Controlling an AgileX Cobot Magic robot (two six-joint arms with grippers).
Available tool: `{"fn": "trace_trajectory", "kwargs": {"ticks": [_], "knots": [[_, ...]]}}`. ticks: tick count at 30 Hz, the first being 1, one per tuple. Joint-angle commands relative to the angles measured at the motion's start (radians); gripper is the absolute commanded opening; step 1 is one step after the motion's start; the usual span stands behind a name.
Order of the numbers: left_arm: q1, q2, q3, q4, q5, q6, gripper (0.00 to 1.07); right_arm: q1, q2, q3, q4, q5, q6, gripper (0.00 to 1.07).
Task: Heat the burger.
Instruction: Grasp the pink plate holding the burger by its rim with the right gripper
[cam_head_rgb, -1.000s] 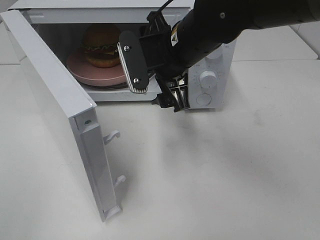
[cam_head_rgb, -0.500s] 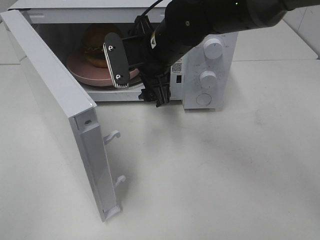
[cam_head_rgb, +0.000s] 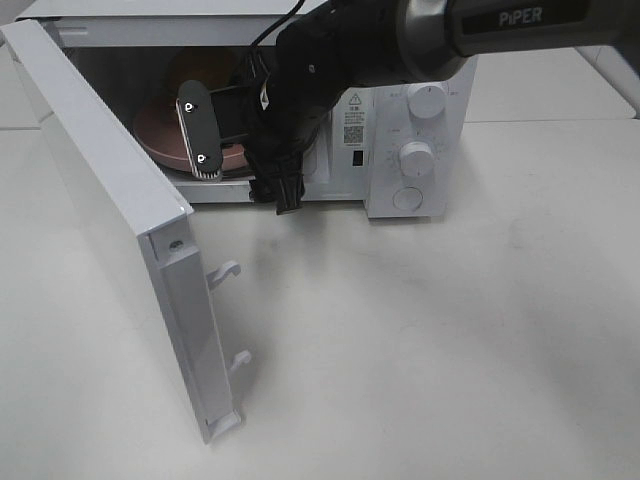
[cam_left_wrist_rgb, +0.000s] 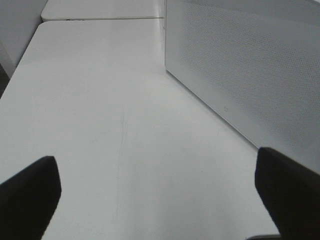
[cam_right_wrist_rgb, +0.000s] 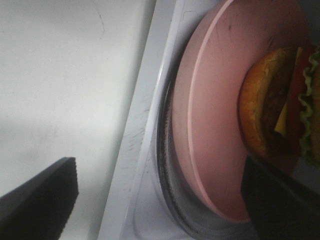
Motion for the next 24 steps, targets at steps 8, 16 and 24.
{"fn": "trace_trajectory", "kwargs": {"ticks": [8, 16, 24], "knots": [[-0.004, -0.017, 0.003, -0.002, -0.016, -0.007, 0.98, 0.000, 0.143, -0.196, -0.027, 0.065, 0.075, 0.84], [-0.004, -0.017, 0.003, -0.002, -0.016, -0.007, 0.98, 0.000, 0.239, -0.371, -0.019, 0.139, 0.148, 0.80], [-0.004, -0.017, 0.003, -0.002, -0.016, -0.007, 0.98, 0.000, 0.287, -0.411, 0.009, 0.137, 0.161, 0.67]]}}
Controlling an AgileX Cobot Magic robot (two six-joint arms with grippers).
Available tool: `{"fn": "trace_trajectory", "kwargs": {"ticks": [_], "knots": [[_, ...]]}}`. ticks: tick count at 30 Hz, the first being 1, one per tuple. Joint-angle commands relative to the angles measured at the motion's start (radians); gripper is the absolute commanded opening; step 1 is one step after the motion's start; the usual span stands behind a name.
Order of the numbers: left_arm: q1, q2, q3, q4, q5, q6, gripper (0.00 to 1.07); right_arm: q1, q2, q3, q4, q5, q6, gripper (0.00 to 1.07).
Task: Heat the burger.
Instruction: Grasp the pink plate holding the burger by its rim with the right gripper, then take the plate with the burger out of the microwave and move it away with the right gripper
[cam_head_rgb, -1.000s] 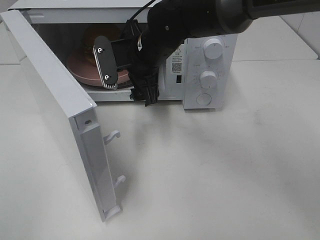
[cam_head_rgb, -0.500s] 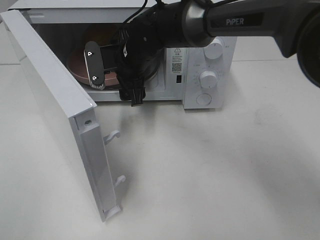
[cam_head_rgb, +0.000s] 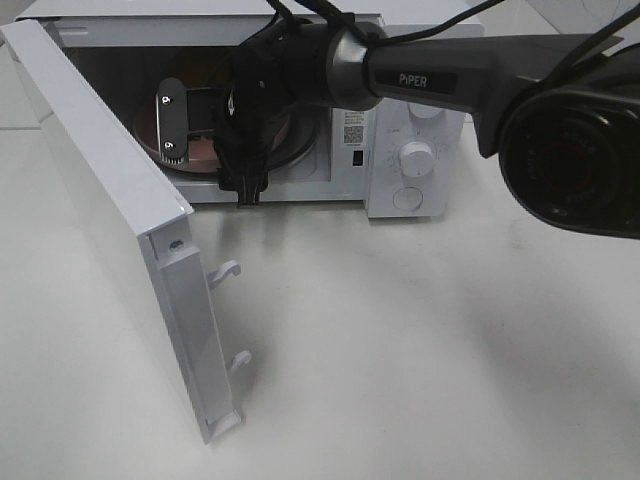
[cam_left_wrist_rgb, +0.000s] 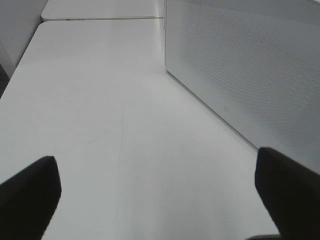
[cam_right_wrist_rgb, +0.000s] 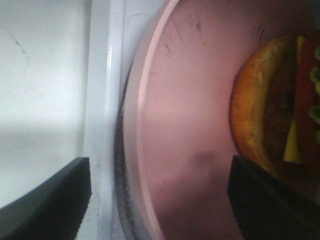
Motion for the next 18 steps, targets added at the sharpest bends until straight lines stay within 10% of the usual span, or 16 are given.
{"fn": "trace_trajectory", "kwargs": {"ticks": [1, 11, 18], "knots": [[-0.004, -0.017, 0.003, -0.002, -0.016, -0.007, 0.98, 0.000, 0.014, -0.010, 0.012, 0.010, 0.003, 0.64], [-0.004, -0.017, 0.003, -0.002, -0.016, -0.007, 0.98, 0.000, 0.014, -0.010, 0.014, -0.018, -0.007, 0.00], [-0.004, -0.017, 0.003, -0.002, -0.016, -0.007, 0.98, 0.000, 0.008, -0.010, 0.014, 0.013, -0.019, 0.00]]}}
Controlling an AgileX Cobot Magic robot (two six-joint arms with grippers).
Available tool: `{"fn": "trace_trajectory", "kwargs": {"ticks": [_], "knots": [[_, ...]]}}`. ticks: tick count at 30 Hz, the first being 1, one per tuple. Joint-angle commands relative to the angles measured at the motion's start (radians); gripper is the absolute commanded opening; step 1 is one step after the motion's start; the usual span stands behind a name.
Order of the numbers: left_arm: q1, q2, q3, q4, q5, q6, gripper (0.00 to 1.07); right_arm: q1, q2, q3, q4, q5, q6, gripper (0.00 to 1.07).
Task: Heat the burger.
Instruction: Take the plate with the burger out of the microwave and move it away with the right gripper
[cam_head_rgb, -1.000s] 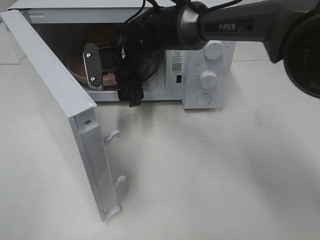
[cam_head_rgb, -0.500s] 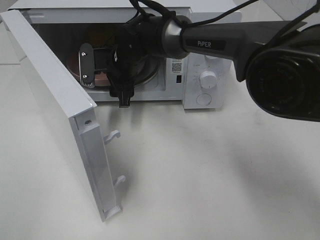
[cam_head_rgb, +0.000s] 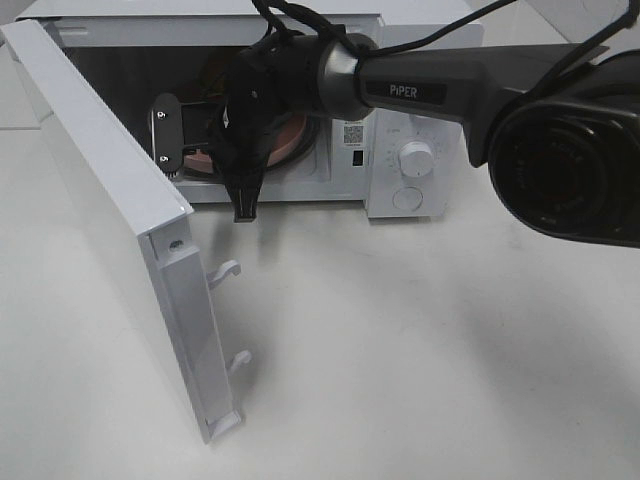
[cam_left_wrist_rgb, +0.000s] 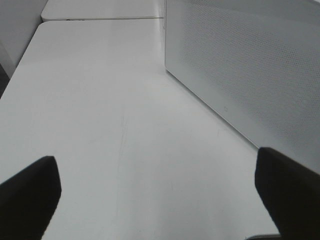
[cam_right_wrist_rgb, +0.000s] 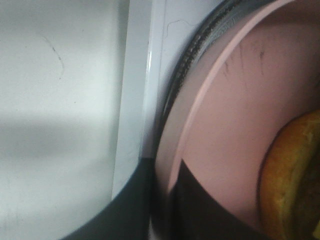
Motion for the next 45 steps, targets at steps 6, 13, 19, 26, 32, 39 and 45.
{"fn": "trace_trajectory", "kwargs": {"ticks": [6, 13, 19, 26, 32, 39, 45], "knots": [[-0.004, -0.017, 0.003, -0.002, -0.016, -0.007, 0.98, -0.008, -0.051, 0.007, 0.028, 0.027, -0.085, 0.00], [-0.004, -0.017, 0.003, -0.002, -0.016, -0.007, 0.98, -0.020, -0.140, 0.156, 0.065, -0.072, -0.246, 0.00], [-0.004, -0.017, 0.003, -0.002, -0.016, -0.007, 0.98, -0.056, -0.249, 0.315, 0.179, -0.165, -0.513, 0.00], [-0.004, -0.017, 0.003, -0.002, -0.016, -0.007, 0.98, -0.089, -0.341, 0.427, 0.229, -0.181, -0.644, 0.00], [-0.004, -0.017, 0.003, -0.002, -0.016, -0.007, 0.98, -0.101, -0.413, 0.534, 0.250, -0.181, -0.710, 0.00], [-0.004, -0.017, 0.003, -0.002, -0.016, -0.007, 0.98, -0.101, -0.491, 0.655, 0.313, -0.180, -0.786, 0.00], [-0.004, -0.017, 0.003, -0.002, -0.016, -0.007, 0.98, -0.098, -0.585, 0.767, 0.375, -0.181, -0.844, 0.00]]}}
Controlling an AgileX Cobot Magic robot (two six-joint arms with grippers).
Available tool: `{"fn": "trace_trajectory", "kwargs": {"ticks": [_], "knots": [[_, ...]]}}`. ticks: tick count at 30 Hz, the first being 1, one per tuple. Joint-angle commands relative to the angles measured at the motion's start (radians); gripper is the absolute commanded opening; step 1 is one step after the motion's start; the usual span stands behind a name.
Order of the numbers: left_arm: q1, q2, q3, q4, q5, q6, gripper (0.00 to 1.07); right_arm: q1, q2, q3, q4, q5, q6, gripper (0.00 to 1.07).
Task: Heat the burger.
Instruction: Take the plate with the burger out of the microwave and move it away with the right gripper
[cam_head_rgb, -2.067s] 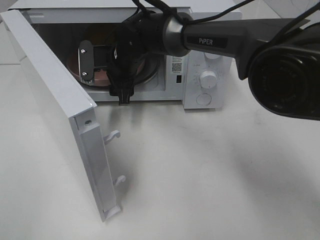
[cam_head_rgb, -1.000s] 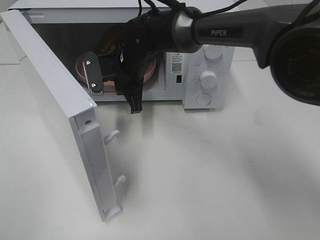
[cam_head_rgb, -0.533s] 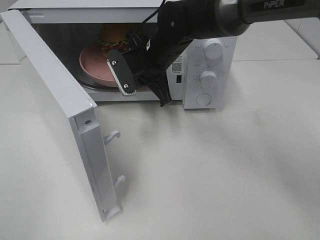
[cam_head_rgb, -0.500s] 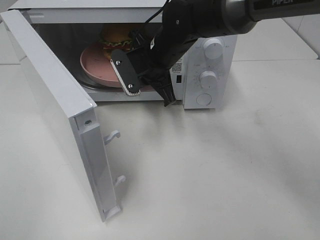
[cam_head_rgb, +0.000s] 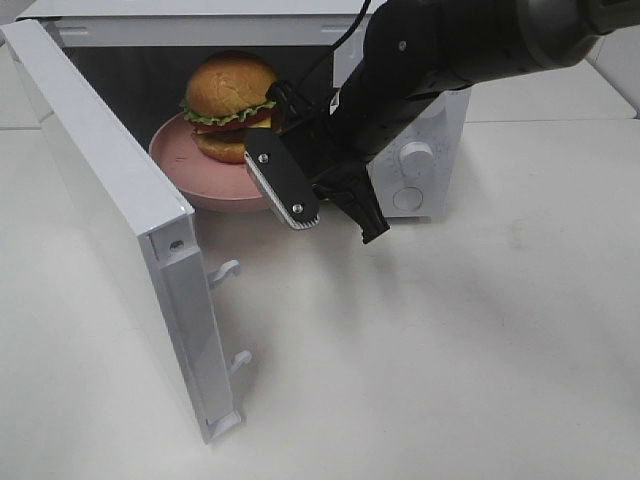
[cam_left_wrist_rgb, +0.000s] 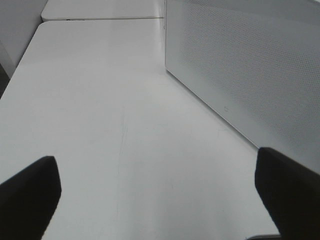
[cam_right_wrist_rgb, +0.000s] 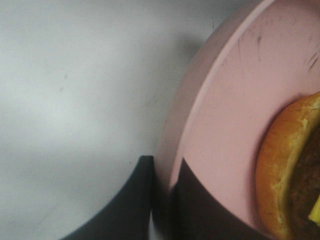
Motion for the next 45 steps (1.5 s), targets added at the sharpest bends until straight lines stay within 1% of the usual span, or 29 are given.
{"fn": "trace_trajectory", "kwargs": {"ticks": [1, 3, 6, 8, 10, 11, 12, 13, 14, 16, 18, 19, 20, 21, 23, 24, 25, 26, 27, 29, 30, 31, 32, 34, 37, 39, 40, 42, 45], "knots": [[-0.004, -0.017, 0.003, -0.002, -0.016, -0.007, 0.98, -0.010, -0.059, 0.032, 0.021, -0.039, -0.004, 0.00], [-0.004, -0.017, 0.003, -0.002, -0.016, -0.007, 0.98, -0.010, -0.099, 0.078, 0.029, -0.039, -0.016, 0.00], [-0.004, -0.017, 0.003, -0.002, -0.016, -0.007, 0.98, -0.010, -0.130, 0.108, 0.048, -0.040, -0.019, 0.00], [-0.004, -0.017, 0.003, -0.002, -0.016, -0.007, 0.98, -0.010, -0.179, 0.168, 0.093, -0.053, -0.057, 0.00], [-0.004, -0.017, 0.003, -0.002, -0.016, -0.007, 0.98, -0.010, -0.193, 0.184, 0.105, -0.058, -0.069, 0.00], [-0.004, -0.017, 0.003, -0.002, -0.016, -0.007, 0.98, -0.010, -0.227, 0.223, 0.127, -0.068, -0.080, 0.00], [-0.004, -0.017, 0.003, -0.002, -0.016, -0.007, 0.98, -0.010, -0.227, 0.223, 0.127, -0.068, -0.080, 0.00], [-0.004, -0.017, 0.003, -0.002, -0.016, -0.007, 0.98, -0.010, -0.256, 0.260, 0.133, -0.070, -0.080, 0.00], [-0.004, -0.017, 0.003, -0.002, -0.016, -0.007, 0.98, -0.010, -0.256, 0.260, 0.133, -0.070, -0.080, 0.00], [-0.004, -0.017, 0.003, -0.002, -0.016, -0.007, 0.98, -0.010, -0.306, 0.320, 0.133, -0.073, -0.078, 0.00], [-0.004, -0.017, 0.003, -0.002, -0.016, -0.007, 0.98, -0.010, -0.321, 0.342, 0.134, -0.073, -0.077, 0.00], [-0.004, -0.017, 0.003, -0.002, -0.016, -0.007, 0.98, -0.010, -0.355, 0.382, 0.134, -0.078, -0.076, 0.00], [-0.004, -0.017, 0.003, -0.002, -0.016, -0.007, 0.98, -0.010, -0.355, 0.382, 0.134, -0.078, -0.076, 0.00], [-0.004, -0.017, 0.003, -0.002, -0.016, -0.007, 0.98, -0.010, -0.394, 0.424, 0.133, -0.092, -0.070, 0.00], [-0.004, -0.017, 0.003, -0.002, -0.016, -0.007, 0.98, -0.010, -0.414, 0.446, 0.130, -0.100, -0.063, 0.00], [-0.004, -0.017, 0.003, -0.002, -0.016, -0.007, 0.98, -0.010, -0.450, 0.486, 0.126, -0.104, -0.051, 0.00], [-0.004, -0.017, 0.003, -0.002, -0.016, -0.007, 0.98, -0.010, -0.450, 0.486, 0.126, -0.104, -0.051, 0.00], [-0.004, -0.017, 0.003, -0.002, -0.016, -0.007, 0.98, -0.010, -0.484, 0.519, 0.118, -0.102, -0.033, 0.00], [-0.004, -0.017, 0.003, -0.002, -0.016, -0.007, 0.98, -0.010, -0.484, 0.519, 0.118, -0.102, -0.033, 0.00], [-0.004, -0.017, 0.003, -0.002, -0.016, -0.007, 0.98, -0.010, -0.546, 0.570, 0.084, -0.089, -0.009, 0.00], [-0.004, -0.017, 0.003, -0.002, -0.016, -0.007, 0.98, -0.010, -0.546, 0.570, 0.084, -0.089, -0.009, 0.00], [-0.004, -0.017, 0.003, -0.002, -0.016, -0.007, 0.98, -0.010, -0.585, 0.605, 0.065, -0.085, 0.018, 0.00], [-0.004, -0.017, 0.003, -0.002, -0.016, -0.007, 0.98, -0.010, -0.585, 0.605, 0.065, -0.085, 0.018, 0.00], [-0.004, -0.017, 0.003, -0.002, -0.016, -0.007, 0.98, -0.010, -0.649, 0.647, 0.029, -0.076, 0.076, 0.00], [-0.004, -0.017, 0.003, -0.002, -0.016, -0.007, 0.98, -0.010, -0.691, 0.670, -0.005, -0.060, 0.110, 0.00], [-0.004, -0.017, 0.003, -0.002, -0.016, -0.007, 0.98, -0.010, -0.760, 0.709, -0.051, -0.031, 0.158, 0.00], [-0.004, -0.017, 0.003, -0.002, -0.016, -0.007, 0.98, -0.010, -0.760, 0.709, -0.051, -0.031, 0.158, 0.00], [-0.004, -0.017, 0.003, -0.002, -0.016, -0.007, 0.98, -0.010, -0.826, 0.744, -0.082, 0.000, 0.200, 0.00], [-0.004, -0.017, 0.003, -0.002, -0.016, -0.007, 0.98, -0.010, -0.869, 0.766, -0.111, 0.021, 0.228, 0.00]]}}
